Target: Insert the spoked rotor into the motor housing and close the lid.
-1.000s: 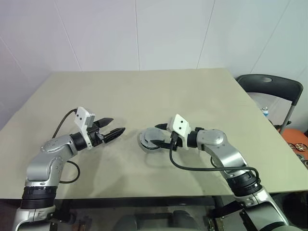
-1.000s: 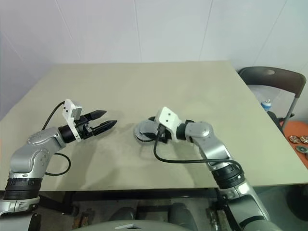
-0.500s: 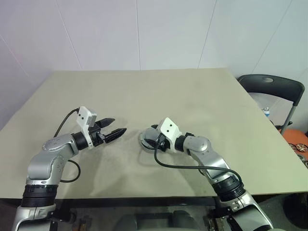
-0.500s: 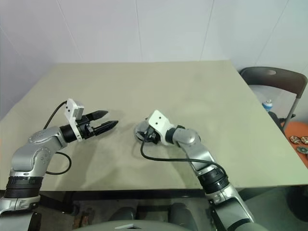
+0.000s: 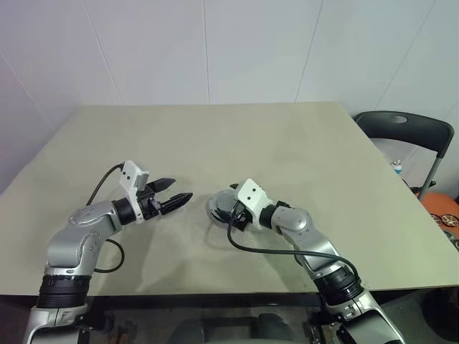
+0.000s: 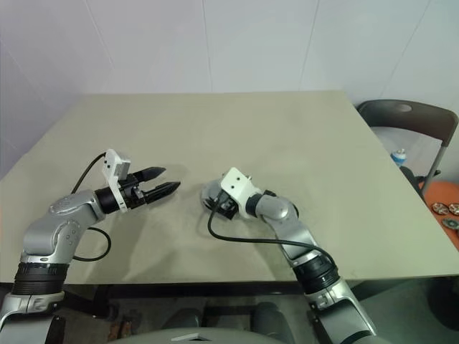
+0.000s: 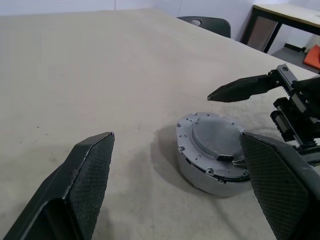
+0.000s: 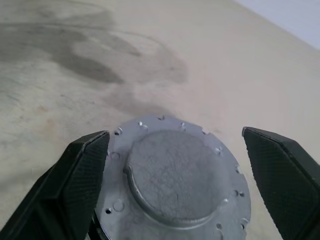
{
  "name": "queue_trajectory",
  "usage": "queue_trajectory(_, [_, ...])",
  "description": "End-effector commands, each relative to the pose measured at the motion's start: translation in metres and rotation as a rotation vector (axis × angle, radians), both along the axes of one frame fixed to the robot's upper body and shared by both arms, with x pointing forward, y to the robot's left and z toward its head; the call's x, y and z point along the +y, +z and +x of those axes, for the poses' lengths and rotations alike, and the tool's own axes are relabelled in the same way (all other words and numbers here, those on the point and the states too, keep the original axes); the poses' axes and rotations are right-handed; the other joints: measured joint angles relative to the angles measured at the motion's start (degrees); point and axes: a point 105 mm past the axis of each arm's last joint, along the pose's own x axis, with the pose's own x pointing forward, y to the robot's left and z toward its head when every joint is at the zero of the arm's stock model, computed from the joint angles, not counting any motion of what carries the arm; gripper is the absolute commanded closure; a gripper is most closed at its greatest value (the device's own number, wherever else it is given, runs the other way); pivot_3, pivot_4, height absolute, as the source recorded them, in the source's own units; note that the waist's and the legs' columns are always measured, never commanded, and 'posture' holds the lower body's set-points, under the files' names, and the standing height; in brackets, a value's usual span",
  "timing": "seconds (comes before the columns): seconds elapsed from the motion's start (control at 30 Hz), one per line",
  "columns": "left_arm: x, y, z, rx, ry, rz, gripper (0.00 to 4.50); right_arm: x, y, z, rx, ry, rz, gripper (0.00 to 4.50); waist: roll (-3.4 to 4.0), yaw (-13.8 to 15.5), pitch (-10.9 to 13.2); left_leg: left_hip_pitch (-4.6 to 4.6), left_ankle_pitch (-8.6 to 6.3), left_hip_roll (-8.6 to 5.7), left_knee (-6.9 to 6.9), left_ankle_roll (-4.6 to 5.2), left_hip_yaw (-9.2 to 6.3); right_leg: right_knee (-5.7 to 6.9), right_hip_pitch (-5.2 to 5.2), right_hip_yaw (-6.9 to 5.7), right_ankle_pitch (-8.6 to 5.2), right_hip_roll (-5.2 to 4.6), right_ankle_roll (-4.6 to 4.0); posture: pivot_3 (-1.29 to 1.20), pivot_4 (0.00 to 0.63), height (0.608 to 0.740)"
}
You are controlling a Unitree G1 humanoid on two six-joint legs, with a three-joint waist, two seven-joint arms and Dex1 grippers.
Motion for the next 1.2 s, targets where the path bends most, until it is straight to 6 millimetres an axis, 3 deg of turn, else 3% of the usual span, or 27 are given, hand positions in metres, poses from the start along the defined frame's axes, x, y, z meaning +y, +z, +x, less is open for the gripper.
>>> queue_trajectory(0.03, [-0.003,0.01,0.002,-0.045,-0.014,0.0,0.24,0.004,0.005,0.0,-0.019,-0.004,0.019,0.01,0.0,0.0,0.0,0.0,0.0,0.0,0.0,0.0,0.0,0.0,0.0,0.0,0.0,0.0,0.0,0.0,0.0,0.74])
queue_trajectory(0.47, [-0.005,0.008,0.002,-0.051,-0.014,0.005,0.24,0.012,-0.011,0.005,0.124,-0.045,0.076,0.01,-0.01,-0.1,0.0,0.04,0.0,0.0,0.01,0.0,0.0,0.01,0.04,0.0,0.0,0.01,0.0,0.0,0.0,0.74])
queue_trajectory(1.17, [-0.004,0.004,0.004,-0.065,0.018,0.0,0.24,0.004,-0.007,0.01,0.161,-0.05,0.084,0.01,-0.01,-0.1,0.0,0.06,0.0,0.0,0.02,0.0,0.0,0.02,0.07,0.0,0.0,0.0,0.0,0.0,0.0,0.74])
queue_trajectory(1.2, [-0.004,0.004,0.005,-0.066,0.019,0.001,0.24,0.003,-0.008,0.01,0.155,-0.051,0.071,0.19,-0.01,-0.1,0.0,0.06,0.0,0.0,0.02,0.0,0.0,0.02,0.07,0.0,0.0,0.0,0.0,0.0,0.0,0.74])
